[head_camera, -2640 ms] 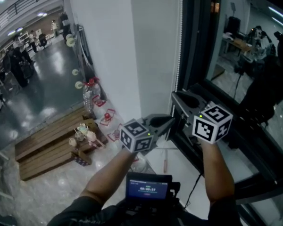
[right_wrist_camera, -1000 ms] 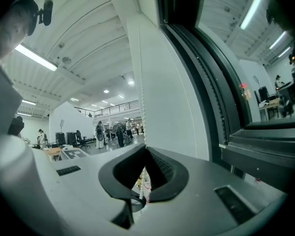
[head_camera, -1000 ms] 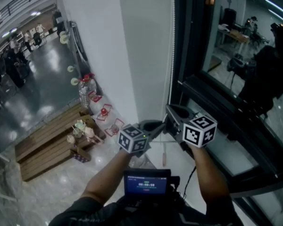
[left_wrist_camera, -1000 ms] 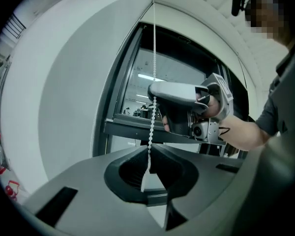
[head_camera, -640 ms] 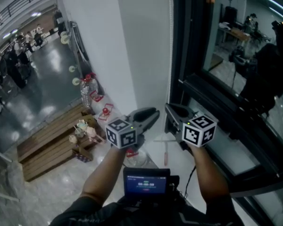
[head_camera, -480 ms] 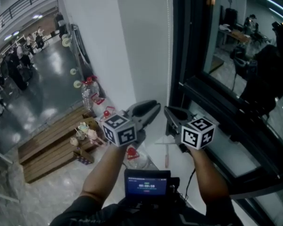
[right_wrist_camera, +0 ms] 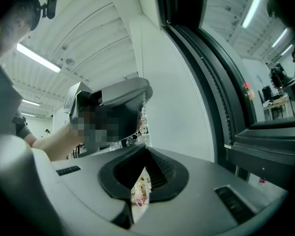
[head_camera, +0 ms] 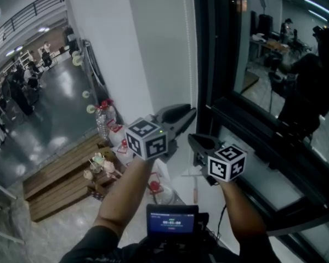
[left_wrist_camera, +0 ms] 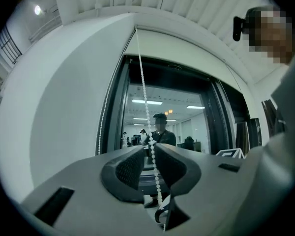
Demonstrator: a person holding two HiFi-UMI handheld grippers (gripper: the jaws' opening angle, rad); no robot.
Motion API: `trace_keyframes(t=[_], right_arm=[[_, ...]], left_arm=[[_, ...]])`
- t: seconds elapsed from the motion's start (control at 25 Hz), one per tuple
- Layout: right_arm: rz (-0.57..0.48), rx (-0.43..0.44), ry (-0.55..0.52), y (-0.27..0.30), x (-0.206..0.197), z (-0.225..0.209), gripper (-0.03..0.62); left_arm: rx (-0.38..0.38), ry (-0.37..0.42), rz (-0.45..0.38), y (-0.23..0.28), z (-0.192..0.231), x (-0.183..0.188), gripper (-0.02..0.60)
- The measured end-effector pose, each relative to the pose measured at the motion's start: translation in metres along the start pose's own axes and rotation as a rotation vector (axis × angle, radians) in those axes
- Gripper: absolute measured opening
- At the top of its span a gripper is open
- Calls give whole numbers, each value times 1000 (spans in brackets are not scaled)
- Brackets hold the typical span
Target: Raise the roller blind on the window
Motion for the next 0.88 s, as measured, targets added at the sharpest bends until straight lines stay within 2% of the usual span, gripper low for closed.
trace_keyframes(t=[0.08, 0.12, 0.56, 0.72, 0.88], right_arm=[[-3, -3, -2, 0, 1, 0, 6], [-3, -5, -2, 0, 2, 0, 6], [4, 0, 8, 1, 0, -2, 6], [21, -3, 9, 5, -3, -4, 6], [50, -3, 31, 8, -18, -6, 6]], left_arm=[[-13, 8, 15, 4, -2, 1, 24], [-23, 8, 16, 4, -3, 1, 12], [-37, -5, -27, 1, -2, -5, 7], [-30, 12, -16, 2, 0, -10, 6], [-33, -12, 6, 3, 0, -26, 6]])
Point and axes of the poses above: the fingertips, and each gripper's own axes: y forward along the fingers, z to its left, x out of its top, the point moved 5 cm from there along -y, backward along the fingers, and after that the axes turned 9 degrees about z, right-handed, at the moved point
